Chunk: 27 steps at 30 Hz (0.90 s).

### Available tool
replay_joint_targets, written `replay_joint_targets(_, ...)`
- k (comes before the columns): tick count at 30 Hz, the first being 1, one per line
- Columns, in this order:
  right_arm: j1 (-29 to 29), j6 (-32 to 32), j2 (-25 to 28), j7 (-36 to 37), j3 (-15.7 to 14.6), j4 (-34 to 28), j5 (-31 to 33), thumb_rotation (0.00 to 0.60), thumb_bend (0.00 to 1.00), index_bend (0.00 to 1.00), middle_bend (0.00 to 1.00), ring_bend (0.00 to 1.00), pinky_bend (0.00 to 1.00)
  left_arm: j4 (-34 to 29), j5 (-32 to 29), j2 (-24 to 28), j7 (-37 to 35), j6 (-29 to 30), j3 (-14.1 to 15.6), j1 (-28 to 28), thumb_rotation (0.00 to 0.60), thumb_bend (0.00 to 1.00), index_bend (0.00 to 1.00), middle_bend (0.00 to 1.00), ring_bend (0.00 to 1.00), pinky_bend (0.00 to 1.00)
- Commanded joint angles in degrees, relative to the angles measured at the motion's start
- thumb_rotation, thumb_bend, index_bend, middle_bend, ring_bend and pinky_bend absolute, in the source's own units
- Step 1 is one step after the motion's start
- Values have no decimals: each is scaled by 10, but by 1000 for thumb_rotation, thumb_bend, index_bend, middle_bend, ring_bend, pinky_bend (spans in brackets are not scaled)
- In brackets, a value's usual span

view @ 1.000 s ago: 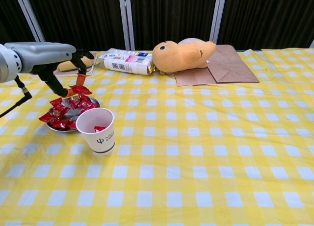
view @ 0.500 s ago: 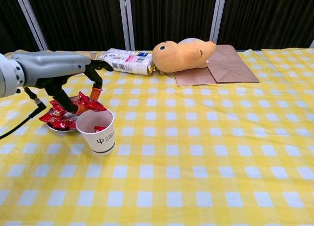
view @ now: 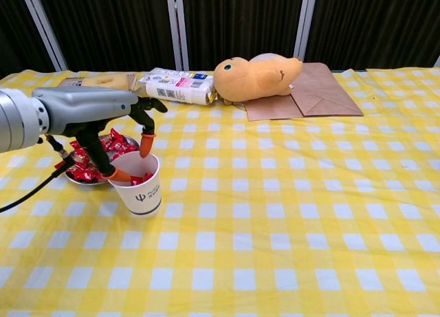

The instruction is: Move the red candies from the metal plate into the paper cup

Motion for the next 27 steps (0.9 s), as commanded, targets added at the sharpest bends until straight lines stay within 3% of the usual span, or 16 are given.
replay_joint_targets(1, 0, 0, 0, 0, 0, 0, 0, 600, 423, 0, 0, 0, 0, -2, 3, 8, -7, 8, -7, 3, 600, 236, 465, 0, 0, 0)
replay_joint_targets(8, 0, -1, 0, -2, -1, -1, 0, 600, 423, 0, 0, 0, 0, 4, -11, 39, -22, 31, -25, 13, 600, 236, 460, 0, 0, 0)
replay_joint_targets(15, 1, -1, -1, -4, -2, -1, -2, 600, 424, 0, 0, 0, 0, 48, -59, 46, -2, 31, -16, 18, 600, 210, 431, 0, 0, 0)
replay_joint_targets(27, 2, -2, -1, -2, -2, -1, -2, 600, 424, 0, 0, 0, 0, 169, -127, -30, 30, 15, -26, -4, 600, 209, 420, 0, 0, 0)
